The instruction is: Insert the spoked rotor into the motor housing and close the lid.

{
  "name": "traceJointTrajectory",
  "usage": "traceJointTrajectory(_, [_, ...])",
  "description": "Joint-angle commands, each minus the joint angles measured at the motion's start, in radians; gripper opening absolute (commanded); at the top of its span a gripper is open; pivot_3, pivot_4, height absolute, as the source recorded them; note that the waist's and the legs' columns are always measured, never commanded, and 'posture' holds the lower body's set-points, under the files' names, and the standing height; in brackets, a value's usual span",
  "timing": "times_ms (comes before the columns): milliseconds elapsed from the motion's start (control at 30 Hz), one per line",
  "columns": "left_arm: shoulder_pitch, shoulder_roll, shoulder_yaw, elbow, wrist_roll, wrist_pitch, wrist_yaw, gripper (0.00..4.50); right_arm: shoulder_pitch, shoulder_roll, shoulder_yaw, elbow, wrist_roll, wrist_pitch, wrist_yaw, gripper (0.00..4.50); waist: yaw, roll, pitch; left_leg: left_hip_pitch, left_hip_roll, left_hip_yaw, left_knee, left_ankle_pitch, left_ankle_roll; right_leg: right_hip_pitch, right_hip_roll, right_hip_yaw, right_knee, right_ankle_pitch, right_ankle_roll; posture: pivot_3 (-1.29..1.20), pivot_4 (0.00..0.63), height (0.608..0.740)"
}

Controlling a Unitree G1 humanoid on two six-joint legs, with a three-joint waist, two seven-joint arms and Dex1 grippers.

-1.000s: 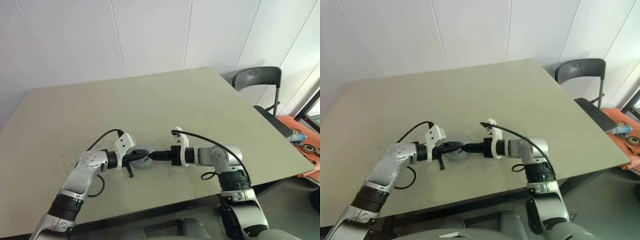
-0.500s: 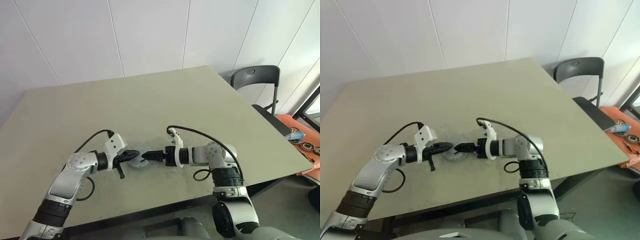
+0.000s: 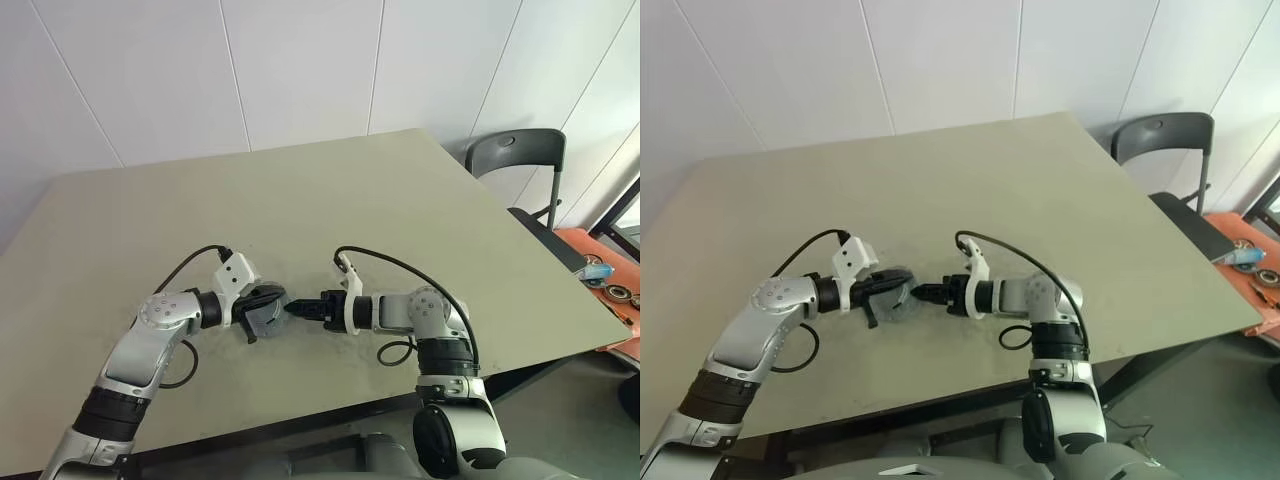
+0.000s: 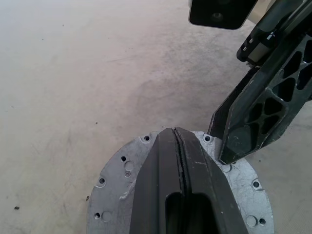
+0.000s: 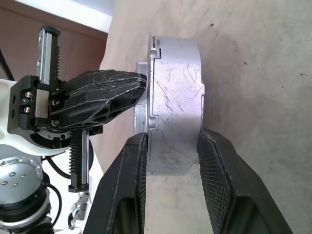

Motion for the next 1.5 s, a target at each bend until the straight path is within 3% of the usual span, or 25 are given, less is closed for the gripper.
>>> traceJointTrajectory(33, [-0.008,-0.008,-0.011,0.054,0.026,-0.030,0.007,0.00,-0.023,0.017,-0.002,-0.020,0.036,-0.027,-0.004,1.20,0.001,0.000,0.000,0.000,0.000,0.000,0.000,0.000,0.000,0.000,0.000,0.000,0.000,0.000,0.000,0.00,0.000,0.740])
traceJointTrajectory(400, [-0.072,-0.148,0.139,0.178,-0.065,-0.092,0.123,0.00,-0.020,0.017,-0.007,0.000,0.058,-0.046,-0.011,1.19,-0.001,0.000,0.000,-0.001,0.000,0.001,0.001,0.000,-0.001,-0.001,0.000,0.000,0.001,0.001,-0.001,0.00,0.000,0.740])
traceJointTrajectory(767, [-0.023,-0.262,0.213,0.263,-0.184,-0.144,0.091,0.00,-0.073,0.104,-0.247,0.066,0.168,-0.099,-0.097,1.19,0.004,-0.001,-0.001,-0.002,-0.002,0.001,0.002,0.001,-0.001,-0.001,-0.001,0.000,0.001,0.002,-0.002,0.00,0.000,0.740])
traceJointTrajectory(933, [-0.005,-0.318,0.257,0.192,-0.255,-0.101,0.154,0.00,-0.077,0.114,-0.275,0.075,0.199,-0.138,-0.134,1.19,-0.003,-0.001,-0.001,-0.002,-0.002,0.001,0.002,0.001,-0.001,-0.001,-0.001,0.000,0.000,0.002,-0.002,0.00,0.000,0.740])
traceJointTrajectory(1033, [-0.090,-0.331,0.292,0.262,-0.263,-0.111,0.196,0.00,-0.082,0.121,-0.293,0.086,0.221,-0.173,-0.159,1.19,0.000,-0.001,-0.001,-0.002,-0.002,0.001,0.002,0.001,-0.001,-0.001,-0.001,0.000,0.001,0.002,-0.002,0.00,0.000,0.740])
traceJointTrajectory(1200, [-0.258,-0.313,0.358,0.499,-0.286,-0.135,0.167,1.59,-0.097,0.130,-0.327,0.112,0.285,-0.241,-0.187,1.19,0.000,-0.001,-0.001,-0.002,-0.002,0.000,0.010,0.001,-0.001,0.002,0.000,-0.001,0.002,0.004,-0.002,0.00,0.000,0.740])
traceJointTrajectory(1500, [-0.196,-0.339,0.398,0.436,-0.373,-0.079,0.138,4.48,-0.089,0.129,-0.326,0.101,0.409,-0.281,-0.207,1.19,-0.023,-0.001,-0.001,-0.003,-0.003,0.000,0.014,0.000,0.000,0.003,-0.001,0.002,0.001,0.006,0.000,0.00,0.000,0.740])
